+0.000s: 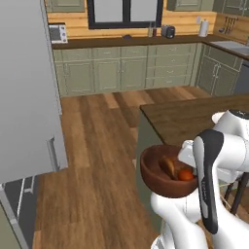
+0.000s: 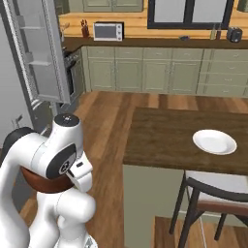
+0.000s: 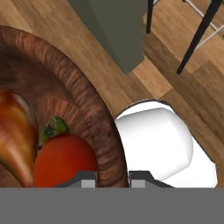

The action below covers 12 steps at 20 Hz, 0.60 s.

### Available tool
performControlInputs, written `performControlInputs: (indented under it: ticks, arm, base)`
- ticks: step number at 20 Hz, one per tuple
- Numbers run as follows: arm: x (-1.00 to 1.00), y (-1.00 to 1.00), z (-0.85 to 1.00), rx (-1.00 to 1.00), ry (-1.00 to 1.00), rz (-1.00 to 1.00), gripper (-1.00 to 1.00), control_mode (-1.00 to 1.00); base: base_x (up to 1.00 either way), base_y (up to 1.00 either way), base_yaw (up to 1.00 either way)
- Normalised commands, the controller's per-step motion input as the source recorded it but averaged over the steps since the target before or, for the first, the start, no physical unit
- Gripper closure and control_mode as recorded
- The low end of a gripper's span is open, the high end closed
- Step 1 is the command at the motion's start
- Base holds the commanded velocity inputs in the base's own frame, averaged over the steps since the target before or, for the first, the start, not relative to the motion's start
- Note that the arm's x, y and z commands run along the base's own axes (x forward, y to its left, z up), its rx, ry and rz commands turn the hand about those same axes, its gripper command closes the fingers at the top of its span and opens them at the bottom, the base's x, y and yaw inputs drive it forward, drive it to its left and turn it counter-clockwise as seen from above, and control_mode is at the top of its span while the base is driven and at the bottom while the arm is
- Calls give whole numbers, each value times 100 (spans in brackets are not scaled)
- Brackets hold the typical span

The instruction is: Pick the chicken drumstick and tomato from their plates and place them in the bowl. Then put the bowl in the fridge.

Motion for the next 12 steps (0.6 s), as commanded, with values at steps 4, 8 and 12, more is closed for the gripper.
performControlInputs:
  ticks: [4, 8, 12]
  arm:
    - [0, 0, 0, 0, 0, 0, 100, 100]
    - [0, 0, 0, 0, 0, 0, 100, 100]
    - [0, 0, 0, 0, 0, 0, 100, 100]
  base:
    - [11, 71, -19]
    - [37, 55, -9]
    - [42, -19, 0]
